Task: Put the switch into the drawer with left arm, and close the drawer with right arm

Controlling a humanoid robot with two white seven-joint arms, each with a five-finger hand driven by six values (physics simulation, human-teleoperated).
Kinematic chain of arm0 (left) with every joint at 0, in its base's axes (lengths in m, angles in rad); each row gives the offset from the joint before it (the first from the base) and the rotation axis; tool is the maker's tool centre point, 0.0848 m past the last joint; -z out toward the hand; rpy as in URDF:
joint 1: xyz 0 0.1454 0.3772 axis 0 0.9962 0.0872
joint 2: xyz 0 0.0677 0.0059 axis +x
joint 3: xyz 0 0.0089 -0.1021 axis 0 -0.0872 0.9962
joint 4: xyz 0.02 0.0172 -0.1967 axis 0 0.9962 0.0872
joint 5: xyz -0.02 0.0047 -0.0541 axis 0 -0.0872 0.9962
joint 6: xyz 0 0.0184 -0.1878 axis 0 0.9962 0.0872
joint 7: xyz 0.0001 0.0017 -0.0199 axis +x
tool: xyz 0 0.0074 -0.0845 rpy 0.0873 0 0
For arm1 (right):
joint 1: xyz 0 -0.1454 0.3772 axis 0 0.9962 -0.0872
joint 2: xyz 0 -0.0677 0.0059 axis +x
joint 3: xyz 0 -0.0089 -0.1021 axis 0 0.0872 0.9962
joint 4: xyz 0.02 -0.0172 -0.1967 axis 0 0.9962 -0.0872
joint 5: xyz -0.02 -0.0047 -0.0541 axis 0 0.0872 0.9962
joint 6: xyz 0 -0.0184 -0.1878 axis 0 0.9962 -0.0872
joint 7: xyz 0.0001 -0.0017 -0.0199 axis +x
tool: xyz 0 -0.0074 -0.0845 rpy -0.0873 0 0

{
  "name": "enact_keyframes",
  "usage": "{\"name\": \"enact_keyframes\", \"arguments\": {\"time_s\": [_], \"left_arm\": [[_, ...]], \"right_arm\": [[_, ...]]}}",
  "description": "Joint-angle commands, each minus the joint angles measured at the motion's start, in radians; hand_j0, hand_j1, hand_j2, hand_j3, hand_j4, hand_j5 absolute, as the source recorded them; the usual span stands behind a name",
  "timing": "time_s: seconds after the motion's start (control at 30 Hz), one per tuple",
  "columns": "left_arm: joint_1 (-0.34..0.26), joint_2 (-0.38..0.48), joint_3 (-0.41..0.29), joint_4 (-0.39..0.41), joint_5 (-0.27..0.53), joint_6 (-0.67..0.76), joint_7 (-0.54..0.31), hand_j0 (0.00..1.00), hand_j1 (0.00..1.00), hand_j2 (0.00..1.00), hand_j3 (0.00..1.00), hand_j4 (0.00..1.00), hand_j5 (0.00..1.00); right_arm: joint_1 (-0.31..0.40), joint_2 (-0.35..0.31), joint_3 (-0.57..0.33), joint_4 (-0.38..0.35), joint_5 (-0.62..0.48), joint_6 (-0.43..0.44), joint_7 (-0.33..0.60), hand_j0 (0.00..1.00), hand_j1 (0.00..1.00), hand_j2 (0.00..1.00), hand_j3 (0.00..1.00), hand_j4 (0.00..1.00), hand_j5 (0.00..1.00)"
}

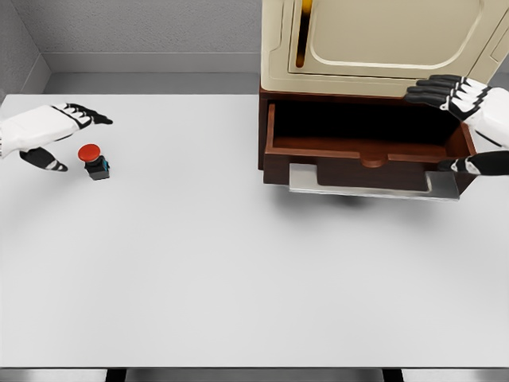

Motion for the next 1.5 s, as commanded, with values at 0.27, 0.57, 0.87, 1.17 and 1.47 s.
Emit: {"name": "enact_keyframes", "arguments": {"time_s": [0.27, 0.57, 0.87, 1.17, 1.47], "left_arm": [[-0.021, -0.042, -0.019, 0.032, 0.002, 0.001, -0.028, 1.00, 1.00, 1.00, 1.00, 1.00, 1.00], [-0.035, -0.044, -0.039, 0.032, -0.021, 0.001, -0.052, 0.82, 0.82, 0.82, 0.82, 0.82, 0.82], [-0.035, -0.044, -0.053, 0.032, -0.028, 0.001, -0.052, 0.81, 0.81, 0.81, 0.81, 0.81, 0.81], [-0.034, -0.044, -0.054, 0.032, -0.028, 0.001, -0.067, 0.65, 0.65, 0.65, 0.65, 0.65, 0.65], [-0.035, -0.044, -0.053, 0.037, -0.028, 0.001, -0.068, 0.54, 0.54, 0.54, 0.54, 0.54, 0.54]], "right_arm": [[0.000, 0.007, -0.016, 0.000, -0.007, -0.001, 0.001, 1.00, 1.00, 1.00, 1.00, 1.00, 1.00], [0.022, 0.053, -0.018, 0.000, -0.001, -0.001, 0.037, 1.00, 1.00, 1.00, 1.00, 1.00, 1.00], [0.026, 0.064, -0.044, 0.000, -0.002, -0.001, 0.037, 1.00, 1.00, 1.00, 1.00, 1.00, 1.00], [0.032, 0.026, -0.073, 0.000, -0.002, -0.001, 0.040, 1.00, 1.00, 1.00, 1.00, 1.00, 1.00], [0.034, 0.050, -0.073, 0.000, -0.002, -0.001, 0.040, 1.00, 1.00, 1.00, 1.00, 1.00, 1.00]]}}
